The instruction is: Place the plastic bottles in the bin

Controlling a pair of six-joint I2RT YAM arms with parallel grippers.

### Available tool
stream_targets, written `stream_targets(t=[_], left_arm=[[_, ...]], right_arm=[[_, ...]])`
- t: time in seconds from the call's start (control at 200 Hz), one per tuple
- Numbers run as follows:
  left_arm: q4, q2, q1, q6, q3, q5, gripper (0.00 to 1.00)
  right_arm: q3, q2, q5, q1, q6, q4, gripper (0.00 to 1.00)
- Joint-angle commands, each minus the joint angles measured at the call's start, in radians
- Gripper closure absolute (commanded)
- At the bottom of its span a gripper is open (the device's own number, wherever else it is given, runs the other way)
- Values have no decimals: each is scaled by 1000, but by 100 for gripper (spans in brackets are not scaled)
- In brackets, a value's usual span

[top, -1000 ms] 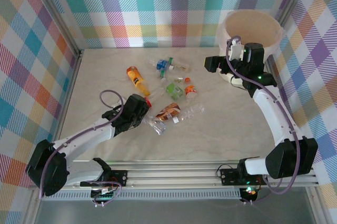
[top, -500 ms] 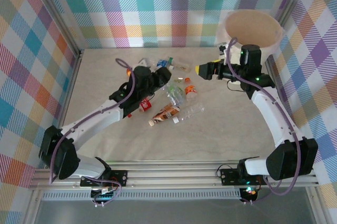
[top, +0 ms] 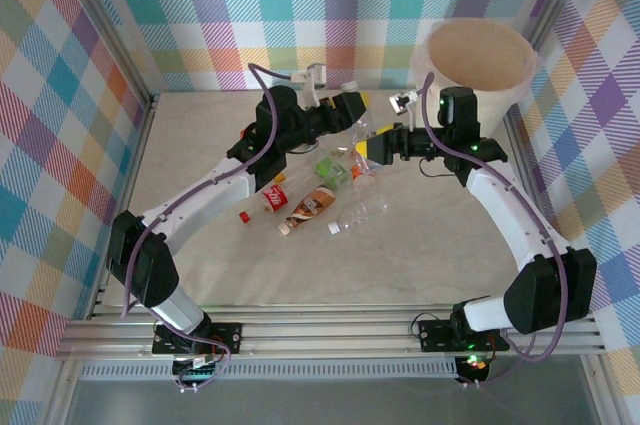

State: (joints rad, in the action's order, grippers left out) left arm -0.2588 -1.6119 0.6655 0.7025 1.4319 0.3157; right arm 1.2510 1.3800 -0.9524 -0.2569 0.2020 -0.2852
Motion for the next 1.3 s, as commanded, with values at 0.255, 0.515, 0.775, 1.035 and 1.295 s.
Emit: stream_targets(t=[0.255,0.515,0.775,1.035,1.295], left_arm=[[-76,-26,8,-23,37,59,56],[-64,-35,8,-18,33,40,54],[124,-20,3,-88,106,-47,20],[185,121,-14,-123,16,-204,0],[242,294,-14,-116,-129,-440,0]], right_arm=[[47,40,-109,-10,-4,1,30],[51,33,-80,-9,-29,-17,51],[78,34,104,-10,-75,-97,56],[136,45,390,-2,-108,-186,57],[241,60,591,25,-169,-197,57]])
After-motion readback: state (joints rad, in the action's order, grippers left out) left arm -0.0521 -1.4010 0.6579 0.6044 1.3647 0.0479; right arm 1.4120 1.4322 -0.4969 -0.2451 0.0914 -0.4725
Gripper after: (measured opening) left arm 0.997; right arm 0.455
